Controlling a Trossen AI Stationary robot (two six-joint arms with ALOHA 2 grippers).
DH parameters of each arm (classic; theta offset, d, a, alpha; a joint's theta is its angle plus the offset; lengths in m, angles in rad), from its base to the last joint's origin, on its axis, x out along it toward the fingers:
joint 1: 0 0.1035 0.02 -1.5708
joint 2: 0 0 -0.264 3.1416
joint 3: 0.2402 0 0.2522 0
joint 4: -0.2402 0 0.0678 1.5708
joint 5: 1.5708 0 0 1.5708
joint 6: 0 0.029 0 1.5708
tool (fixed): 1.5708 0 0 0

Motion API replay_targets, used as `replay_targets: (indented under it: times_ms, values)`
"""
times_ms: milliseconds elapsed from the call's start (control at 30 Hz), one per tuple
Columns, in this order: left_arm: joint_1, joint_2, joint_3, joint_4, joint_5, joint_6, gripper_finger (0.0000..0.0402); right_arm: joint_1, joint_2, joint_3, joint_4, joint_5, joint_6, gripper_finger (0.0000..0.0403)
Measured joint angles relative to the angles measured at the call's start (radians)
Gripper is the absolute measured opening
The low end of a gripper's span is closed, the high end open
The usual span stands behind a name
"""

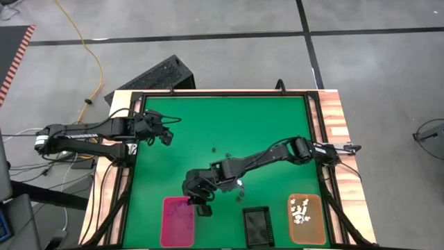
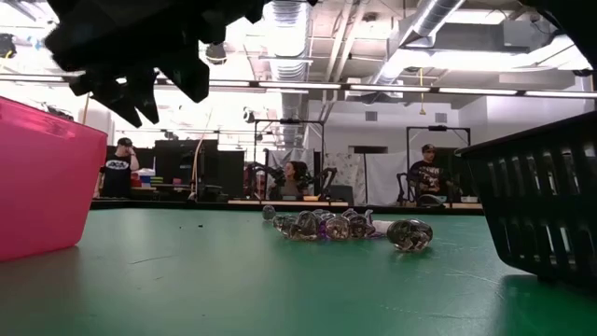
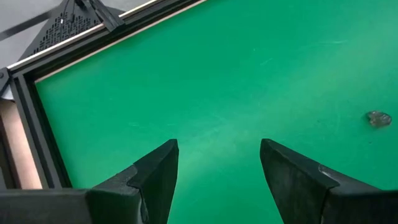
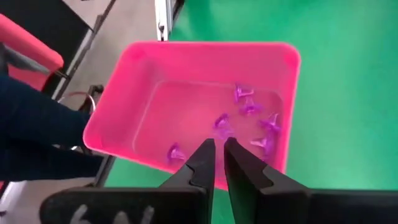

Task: Sort Halloween decoration
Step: Put the black skull toy into the black organizing bin

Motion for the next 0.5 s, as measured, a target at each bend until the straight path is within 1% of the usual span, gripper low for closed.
replay_targets:
  times_ms: [67,133,200,267,333,400,500]
  values:
    - [0.000,0.000,0.000,0.000,0.000,0.002,0.0219,-0.007,-0.013,0.000,-0.068,0.003,-0.012,0.0065]
    - [0.000,0.000,0.000,-0.004,0.002,0.002,0.0219,-0.017,-0.036,0.000,-0.189,0.021,-0.018,0.0065]
    - [0.000,0.000,0.000,-0.001,0.006,0.002,0.0219,-0.030,-0.065,-0.001,-0.339,0.062,-0.042,0.0066]
    - [0.000,0.000,0.000,-0.002,0.027,0.003,0.0219,-0.044,-0.095,-0.004,-0.487,0.125,-0.090,0.0066]
    - [0.000,0.000,0.000,-0.001,0.056,0.009,0.0219,-0.073,-0.120,-0.037,-0.602,0.173,-0.115,0.0066]
    - [0.000,0.000,0.000,0.000,0.091,0.020,0.0219,-0.115,-0.156,-0.093,-0.651,0.179,-0.102,0.0067]
    - [0.000,0.000,0.000,-0.001,0.111,0.021,0.0219,-0.202,-0.244,-0.202,-0.644,0.194,-0.039,0.0067]
